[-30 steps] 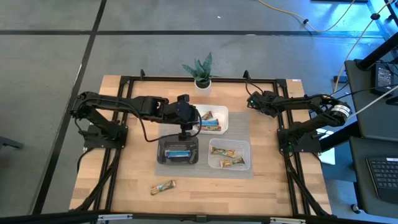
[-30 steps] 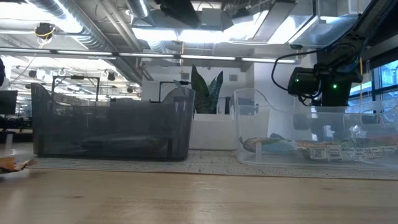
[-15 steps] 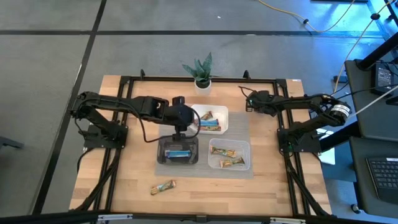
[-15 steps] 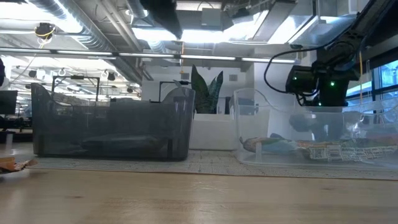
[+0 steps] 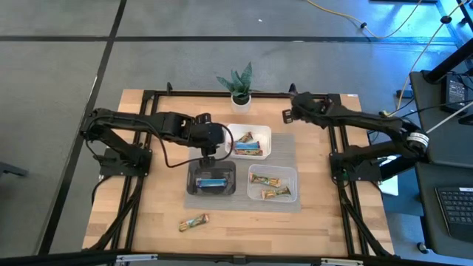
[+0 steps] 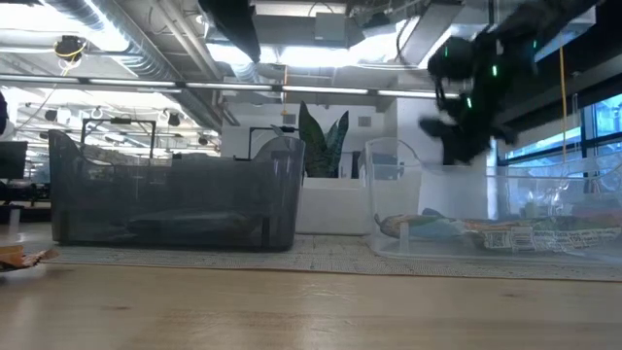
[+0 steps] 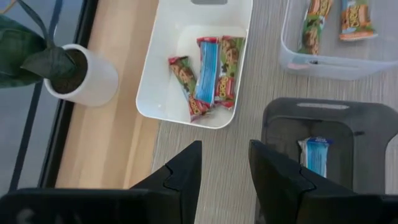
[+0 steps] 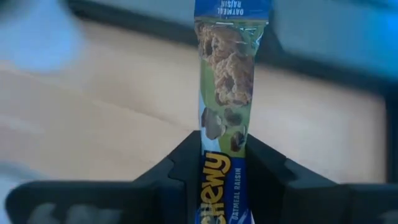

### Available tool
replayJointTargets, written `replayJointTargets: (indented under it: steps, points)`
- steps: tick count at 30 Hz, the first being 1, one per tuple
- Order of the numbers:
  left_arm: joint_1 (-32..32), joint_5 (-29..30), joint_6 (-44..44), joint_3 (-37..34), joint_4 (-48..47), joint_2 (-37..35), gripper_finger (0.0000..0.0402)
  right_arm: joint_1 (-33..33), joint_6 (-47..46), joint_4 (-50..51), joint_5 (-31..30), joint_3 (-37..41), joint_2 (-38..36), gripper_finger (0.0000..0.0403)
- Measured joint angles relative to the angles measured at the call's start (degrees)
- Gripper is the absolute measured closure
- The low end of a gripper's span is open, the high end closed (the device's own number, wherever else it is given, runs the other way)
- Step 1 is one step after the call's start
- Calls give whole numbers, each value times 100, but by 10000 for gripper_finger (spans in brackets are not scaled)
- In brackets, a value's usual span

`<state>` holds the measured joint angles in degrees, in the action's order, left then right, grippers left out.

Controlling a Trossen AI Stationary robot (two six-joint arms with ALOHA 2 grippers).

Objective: Pick and place Granola Bars by type
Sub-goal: Put the blue granola bar into the black bin

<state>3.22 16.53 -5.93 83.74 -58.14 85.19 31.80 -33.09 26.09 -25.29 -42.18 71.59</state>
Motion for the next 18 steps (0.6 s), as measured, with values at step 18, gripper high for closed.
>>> replayJointTargets:
  steps: [18]
  points:
    - [633,-633,-97,0,1204,-47,276,-3309,1433,-869,716,-2228,-654,297]
